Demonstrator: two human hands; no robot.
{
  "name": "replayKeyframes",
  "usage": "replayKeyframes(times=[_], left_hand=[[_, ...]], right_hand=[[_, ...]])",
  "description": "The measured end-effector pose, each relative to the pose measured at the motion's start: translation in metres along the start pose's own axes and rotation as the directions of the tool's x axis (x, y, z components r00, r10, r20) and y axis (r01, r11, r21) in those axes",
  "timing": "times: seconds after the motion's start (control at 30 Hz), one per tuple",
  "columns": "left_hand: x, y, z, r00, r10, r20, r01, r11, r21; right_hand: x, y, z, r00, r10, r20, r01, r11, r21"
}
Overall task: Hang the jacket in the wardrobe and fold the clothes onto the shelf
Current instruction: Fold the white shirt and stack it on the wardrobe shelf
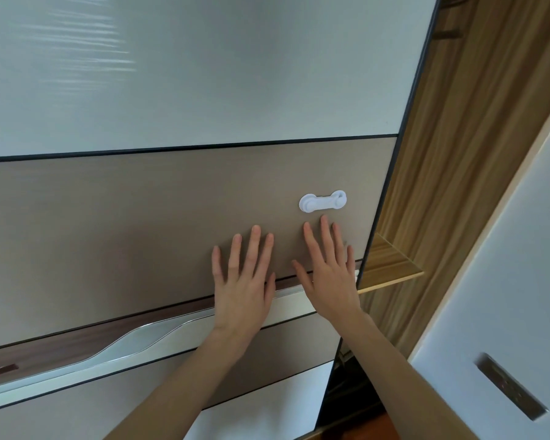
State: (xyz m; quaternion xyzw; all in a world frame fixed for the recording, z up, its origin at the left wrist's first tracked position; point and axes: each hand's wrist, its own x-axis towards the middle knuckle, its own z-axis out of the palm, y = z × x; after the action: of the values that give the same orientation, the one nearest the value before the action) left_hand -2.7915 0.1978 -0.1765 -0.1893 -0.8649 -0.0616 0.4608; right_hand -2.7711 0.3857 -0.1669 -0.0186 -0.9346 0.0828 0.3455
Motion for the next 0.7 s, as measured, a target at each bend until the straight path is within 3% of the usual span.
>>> replayKeyframes(times=[0.1, 0.2, 0.33, 0.53, 0.7], left_hand=[[0.006, 0.013, -0.002, 0.999, 0.036, 0.027, -0.035, 0.999, -0.015], [0.008, 0.013, -0.007, 0.999, 0.026, 0.035, -0.026, 1.0, -0.001], [0.006, -0.004, -0.01, 1.0, 0.015, -0.003, -0.014, 0.997, 0.074], [0.008, -0.03, -0.005, 1.0, 0.004, -0.007, -0.003, 0.986, 0.164], [0.018, -0.007, 0.009, 0.998, 0.059, 0.003, -0.059, 0.985, 0.165]], right_hand=[[0.001, 0.019, -0.004, 1.0, 0.026, -0.006, -0.026, 1.0, 0.0], [0.002, 0.027, -0.009, 0.993, 0.056, -0.108, -0.06, 0.998, -0.033], [0.013, 0.016, -0.016, 0.957, -0.12, -0.263, 0.123, 0.992, -0.005], [0.03, 0.016, -0.01, 0.987, -0.102, -0.122, 0.109, 0.993, 0.051], [0.036, 0.053, -0.006, 0.99, -0.073, -0.117, 0.076, 0.997, 0.016]])
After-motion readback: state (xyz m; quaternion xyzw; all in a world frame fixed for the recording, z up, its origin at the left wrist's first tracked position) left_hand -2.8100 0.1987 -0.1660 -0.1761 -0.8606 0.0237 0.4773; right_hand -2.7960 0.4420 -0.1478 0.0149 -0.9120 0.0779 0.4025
